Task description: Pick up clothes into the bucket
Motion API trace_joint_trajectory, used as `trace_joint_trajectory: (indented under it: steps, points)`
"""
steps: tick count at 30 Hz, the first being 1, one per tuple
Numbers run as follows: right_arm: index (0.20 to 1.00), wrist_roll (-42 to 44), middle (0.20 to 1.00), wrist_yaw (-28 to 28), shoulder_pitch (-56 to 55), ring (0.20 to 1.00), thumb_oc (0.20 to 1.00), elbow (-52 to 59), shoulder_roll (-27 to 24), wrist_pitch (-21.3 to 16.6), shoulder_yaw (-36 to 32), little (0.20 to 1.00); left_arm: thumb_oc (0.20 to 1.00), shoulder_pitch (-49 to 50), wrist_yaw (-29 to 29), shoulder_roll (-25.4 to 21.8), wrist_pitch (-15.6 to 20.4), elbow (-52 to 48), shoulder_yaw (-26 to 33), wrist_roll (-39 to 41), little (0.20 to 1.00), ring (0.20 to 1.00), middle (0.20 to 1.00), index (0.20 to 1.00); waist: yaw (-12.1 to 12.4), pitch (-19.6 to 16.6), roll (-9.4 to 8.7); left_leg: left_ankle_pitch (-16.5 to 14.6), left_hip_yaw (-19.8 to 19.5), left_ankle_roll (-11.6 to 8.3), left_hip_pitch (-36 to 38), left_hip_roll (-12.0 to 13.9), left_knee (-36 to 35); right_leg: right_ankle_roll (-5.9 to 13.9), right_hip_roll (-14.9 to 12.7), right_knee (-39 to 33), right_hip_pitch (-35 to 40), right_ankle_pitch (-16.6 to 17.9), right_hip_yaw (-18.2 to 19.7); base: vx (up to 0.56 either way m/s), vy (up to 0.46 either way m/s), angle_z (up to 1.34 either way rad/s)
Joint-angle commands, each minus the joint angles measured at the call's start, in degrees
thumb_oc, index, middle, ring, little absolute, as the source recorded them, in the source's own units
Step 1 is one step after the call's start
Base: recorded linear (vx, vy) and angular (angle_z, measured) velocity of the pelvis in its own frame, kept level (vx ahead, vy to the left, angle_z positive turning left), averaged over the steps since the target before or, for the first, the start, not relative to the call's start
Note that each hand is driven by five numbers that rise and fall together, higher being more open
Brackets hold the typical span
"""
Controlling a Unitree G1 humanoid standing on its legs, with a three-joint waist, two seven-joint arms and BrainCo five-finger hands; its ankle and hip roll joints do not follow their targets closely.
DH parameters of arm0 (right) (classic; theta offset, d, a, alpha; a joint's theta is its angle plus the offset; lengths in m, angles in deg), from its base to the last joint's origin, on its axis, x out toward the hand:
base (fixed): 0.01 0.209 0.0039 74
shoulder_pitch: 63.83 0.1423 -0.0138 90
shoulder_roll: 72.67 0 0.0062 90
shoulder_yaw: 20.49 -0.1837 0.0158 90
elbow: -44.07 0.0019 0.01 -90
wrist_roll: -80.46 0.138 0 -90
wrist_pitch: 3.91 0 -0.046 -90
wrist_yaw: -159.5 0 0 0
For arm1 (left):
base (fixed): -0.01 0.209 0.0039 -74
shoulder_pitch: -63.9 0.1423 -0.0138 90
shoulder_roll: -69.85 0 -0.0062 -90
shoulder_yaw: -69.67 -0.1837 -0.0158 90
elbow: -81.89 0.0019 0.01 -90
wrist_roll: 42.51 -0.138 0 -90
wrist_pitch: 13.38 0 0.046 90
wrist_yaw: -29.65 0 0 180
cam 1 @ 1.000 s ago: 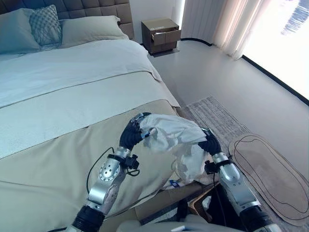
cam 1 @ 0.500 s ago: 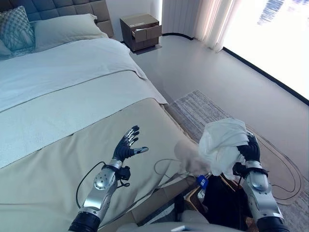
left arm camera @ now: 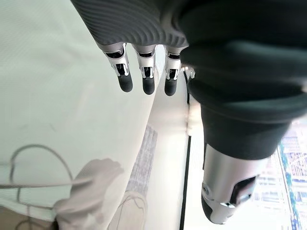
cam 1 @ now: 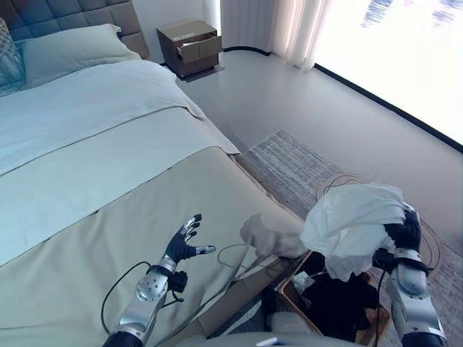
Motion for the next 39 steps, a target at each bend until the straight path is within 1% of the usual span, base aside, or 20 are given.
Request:
trace_joint_trajectory:
  steps: [1,2,3,6,8,10,11,12,13,14,16,18,21,27,29,30,31,34,35,39]
  points:
    - [0.200,-0.98,0.200,-1.58,5.80,0.200,0.200,0.91,-2.30,-4.40,-1.09,0.200,1.000,-1.12,2.07,-3.38,5.38,-4.95,1.52,4.98,1.000,1.000,1.000,1.000,-0.69,1.54,-2.01,-3.82,1.24,4.03,-6.52,-1.45,8.88,5.78,-6.30,10.66,-2.32,-3.74,0.88,-0.11,0.135,-0.32]
    - [0.200,-1.02,0.200,-1.65,5.94,0.200,0.200,0.84,-2.30,-4.42,-1.07,0.200,1.000,-1.22,2.10,-3.39,5.41,-4.89,1.54,5.05,1.000,1.000,1.000,1.000,-0.53,1.68,-2.04,-3.87,1.42,4.06,-6.41,-1.46,8.85,5.80,-6.29,11.06,-2.52,-3.92,1.12,-0.13,0.122,-0.59]
    - [0.200,-1.49,0.200,-1.85,7.14,0.200,0.200,0.80,-2.17,-4.29,-0.17,0.200,1.000,-1.61,2.47,-3.61,5.41,-5.00,1.28,6.21,1.000,1.000,1.000,1.000,0.03,2.66,-1.80,-3.88,2.43,4.21,-6.16,-1.11,8.97,5.79,-7.01,13.40,-3.62,-3.93,-0.93,-0.12,0.042,-0.65]
    - [0.200,-3.75,0.200,-2.69,10.08,0.200,0.200,0.94,-1.95,-2.89,3.03,0.200,1.000,-3.13,3.24,-4.48,4.95,-6.11,0.91,9.02,1.000,1.000,1.000,1.000,2.19,4.25,0.13,-3.09,5.50,3.99,-7.13,1.65,10.51,3.48,-12.89,20.04,-2.02,-6.42,-12.54,-0.20,0.025,-0.69]
    - [0.200,-4.26,0.200,-2.33,11.20,0.200,0.200,0.69,-1.96,-2.38,4.41,0.200,1.000,-4.05,3.74,-4.74,5.11,-5.77,0.66,10.43,1.000,1.000,1.000,1.000,2.39,3.98,0.57,-2.90,6.50,3.74,-7.45,2.86,11.18,2.75,-14.65,22.29,0.06,-6.63,-13.02,-0.12,-0.057,-0.60]
    - [0.200,-4.84,0.200,-2.37,12.04,0.200,0.200,0.65,-2.18,-1.91,5.33,0.200,1.000,-4.22,3.85,-5.06,5.19,-6.30,1.02,11.66,1.000,1.000,1.000,1.000,3.32,3.40,0.79,-2.76,7.84,3.37,-8.16,4.06,12.18,3.06,-18.07,23.09,2.18,-4.74,-13.68,-0.10,-0.158,-0.35]
    - [0.200,-5.06,0.200,-2.09,12.39,0.200,0.200,0.70,-2.15,-1.58,6.07,0.200,1.000,-4.07,3.81,-5.31,5.30,-6.80,1.46,12.06,1.000,1.000,1.000,1.000,4.21,2.19,0.38,-2.27,8.99,2.64,-9.31,4.89,13.04,4.24,-21.32,20.56,4.45,-0.82,-14.85,-0.06,-0.166,-0.47]
    - [0.200,-5.05,0.200,-2.09,12.32,0.200,0.200,0.68,-2.13,-1.59,6.11,0.200,1.000,-3.95,3.82,-5.35,5.29,-6.85,1.46,12.08,1.000,1.000,1.000,1.000,4.27,2.19,0.36,-2.65,9.04,2.64,-9.22,4.87,13.30,4.51,-21.33,20.23,4.75,-0.63,-14.79,-0.05,-0.211,-0.47]
    - [0.200,-5.28,0.200,-1.88,12.35,0.200,0.200,1.28,-2.07,-1.44,6.54,0.200,1.000,-3.77,3.66,-5.42,5.30,-6.87,1.92,12.31,1.000,1.000,1.000,1.000,4.56,1.51,-0.07,-2.75,9.47,2.28,-9.87,5.28,14.04,5.21,-22.11,17.97,5.95,1.32,-14.95,-0.05,-0.308,-0.50]
    - [0.200,-5.39,0.200,-1.11,12.07,0.200,0.200,2.59,-1.93,-1.30,7.28,0.200,1.000,-3.49,3.24,-4.97,5.45,-6.94,2.95,13.62,1.000,1.000,1.000,1.000,4.89,0.49,-1.35,-2.09,9.87,1.20,-11.89,6.28,15.68,6.64,-22.55,12.41,6.87,3.70,-13.87,-0.05,-0.319,-0.42]
    - [0.200,-5.52,0.200,-0.64,11.45,0.200,0.200,3.37,-1.64,-1.07,7.49,0.200,1.000,-3.33,3.19,-4.86,5.41,-7.15,3.72,14.69,1.000,1.000,1.000,1.000,4.75,0.02,-1.69,-2.10,9.73,0.51,-13.01,7.40,17.06,7.02,-21.41,10.31,6.56,3.98,-12.12,-0.03,-0.274,-0.38]
    - [0.200,-5.04,0.200,-0.09,11.64,0.200,0.200,3.66,-1.38,-0.97,7.90,0.200,1.000,-2.98,3.23,-4.70,5.53,-7.75,4.49,15.45,1.000,1.000,1.000,1.000,5.52,-0.20,-2.26,-2.20,10.42,-0.46,-14.04,9.48,19.35,7.80,-20.12,7.82,7.34,2.71,-13.18,-0.05,-0.264,-0.60]
    - [0.200,-5.55,0.200,1.10,12.06,0.200,0.200,3.83,-1.80,-0.80,9.79,0.200,1.000,-1.98,4.16,-4.63,5.72,-9.58,5.49,16.84,1.000,1.000,1.000,1.000,6.78,0.40,-2.27,-0.63,10.60,-2.41,-14.48,12.74,19.85,7.68,-17.54,7.04,7.38,-2.06,-14.95,-0.05,-0.277,-0.68]
    - [0.200,-8.22,0.200,-0.30,12.17,0.200,0.200,2.95,-2.64,-0.63,11.24,0.200,1.000,-1.87,4.21,-3.22,5.69,-11.70,5.57,19.56,1.000,1.000,1.000,1.000,6.50,2.46,0.61,5.49,7.20,-5.40,-14.01,17.04,14.52,5.21,-11.88,8.91,7.44,-8.98,-15.67,-0.03,-0.212,-0.11]
    - [0.200,-8.74,0.200,-0.74,13.24,0.200,0.200,1.42,-2.95,-0.64,12.44,0.200,1.000,-1.55,4.05,-2.51,5.58,-12.48,5.77,21.09,1.000,1.000,1.000,1.000,6.71,3.73,1.27,5.48,5.53,-5.45,-13.87,18.20,14.39,4.12,-10.07,10.21,6.44,-10.59,-14.59,-0.07,-0.179,0.10]
    - [0.200,-8.99,0.200,-0.93,13.67,0.200,0.200,0.78,-3.10,-0.77,13.20,0.200,1.000,-1.34,3.67,-2.14,5.74,-12.62,5.84,21.22,1.000,1.000,1.000,1.000,7.22,4.68,1.25,4.19,2.70,-5.35,-14.30,18.14,16.74,3.65,-9.59,10.84,5.98,-11.12,-13.83,-0.08,-0.175,0.02]
    - [0.200,-9.06,0.200,-1.40,14.96,0.200,0.200,0.31,-3.76,-0.88,14.32,0.200,1.000,-1.84,2.69,-1.53,6.43,-13.55,5.93,20.81,1.000,1.000,1.000,1.000,8.90,7.23,1.14,0.89,-7.76,-5.92,-16.01,12.59,21.41,3.45,-9.67,12.46,4.68,-11.03,-11.58,-0.07,-0.121,-0.03]
    - [0.200,-9.74,0.200,-2.73,16.16,0.200,0.200,-2.04,-3.49,-0.45,14.31,0.200,1.000,-2.81,1.92,-1.44,6.65,-13.49,5.74,20.86,1.000,1.000,1.000,1.000,8.02,7.58,1.36,0.17,-7.93,-5.00,-16.78,10.81,17.77,3.53,-10.18,13.40,3.28,-10.82,-11.88,-0.09,-0.007,-0.19]
    - [0.200,-10.28,0.200,-3.77,18.12,0.200,0.200,-3.62,-3.69,-0.28,14.60,0.200,1.000,-3.18,0.97,-1.36,7.31,-13.55,5.62,21.42,1.000,1.000,1.000,1.000,8.32,9.07,1.85,-0.02,-10.09,-4.39,-17.85,8.50,17.39,3.45,-11.01,15.36,-0.97,-9.92,-9.95,-0.15,0.084,0.20]
    - [0.200,-9.12,0.200,-6.25,23.00,0.200,0.200,-6.41,-3.52,-0.23,15.02,0.200,1.000,-4.50,-0.59,-2.47,8.95,-15.65,4.99,21.50,1.000,1.000,1.000,1.000,8.28,11.92,2.40,-0.02,-7.48,-3.64,-22.44,7.60,18.99,4.17,-13.22,18.01,-8.86,-8.43,-7.70,-0.26,0.134,-0.34]
